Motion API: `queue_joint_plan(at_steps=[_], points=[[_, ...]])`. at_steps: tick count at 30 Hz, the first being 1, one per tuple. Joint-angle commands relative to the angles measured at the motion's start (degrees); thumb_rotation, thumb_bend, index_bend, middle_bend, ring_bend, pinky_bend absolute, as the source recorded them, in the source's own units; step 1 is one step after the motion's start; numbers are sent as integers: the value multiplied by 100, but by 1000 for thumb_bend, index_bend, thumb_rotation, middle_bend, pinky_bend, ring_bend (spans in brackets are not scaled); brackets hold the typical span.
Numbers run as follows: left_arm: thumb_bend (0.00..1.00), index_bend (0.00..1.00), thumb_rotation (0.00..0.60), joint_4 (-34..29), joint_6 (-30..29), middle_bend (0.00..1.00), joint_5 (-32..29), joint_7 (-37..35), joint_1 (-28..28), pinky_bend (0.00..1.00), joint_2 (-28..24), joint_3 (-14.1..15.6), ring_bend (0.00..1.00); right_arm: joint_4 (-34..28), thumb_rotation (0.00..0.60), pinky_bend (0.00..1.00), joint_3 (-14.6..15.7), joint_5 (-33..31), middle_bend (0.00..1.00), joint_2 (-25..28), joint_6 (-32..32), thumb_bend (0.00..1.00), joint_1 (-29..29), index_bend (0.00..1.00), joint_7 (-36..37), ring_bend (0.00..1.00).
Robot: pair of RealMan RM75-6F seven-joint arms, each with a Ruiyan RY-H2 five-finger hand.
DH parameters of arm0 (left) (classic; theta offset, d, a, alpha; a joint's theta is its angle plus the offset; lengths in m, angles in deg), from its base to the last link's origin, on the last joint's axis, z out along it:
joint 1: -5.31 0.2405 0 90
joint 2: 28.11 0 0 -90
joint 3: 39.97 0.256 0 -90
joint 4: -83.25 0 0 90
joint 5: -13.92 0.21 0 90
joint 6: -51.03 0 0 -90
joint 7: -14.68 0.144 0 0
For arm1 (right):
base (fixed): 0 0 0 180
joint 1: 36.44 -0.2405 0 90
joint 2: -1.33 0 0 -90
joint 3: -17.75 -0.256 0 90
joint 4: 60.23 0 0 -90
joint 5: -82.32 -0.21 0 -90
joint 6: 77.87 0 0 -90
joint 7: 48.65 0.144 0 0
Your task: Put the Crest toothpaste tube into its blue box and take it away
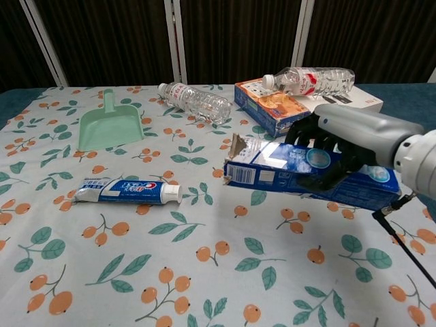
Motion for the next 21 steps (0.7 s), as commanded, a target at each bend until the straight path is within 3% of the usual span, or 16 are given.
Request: queue_joint_plan(at_steps=[1,5,11,21], points=[[125,265,600,102,635,281,-536,802,-572,358,393,-347,270,-152,600,378,-6,96,515,203,-36,339,82,436,117,471],[148,333,600,391,1103,314,-902,1509,-1038,365,808,-491,295,-273,600,378,-36,175,515,415,-60,339,152,436,260,471],[163,357,600,750,1630,345,-1352,2212,-1600,379,1394,-546,322,-334,600,378,-63,257,515,697,-33,339,245,436,503,471],[205,412,600,973,1820,419,-1789,2760,-2047,421,1983,-522,382,-215,600,378,-68,282,515,886,47,339,353,436,820,471]])
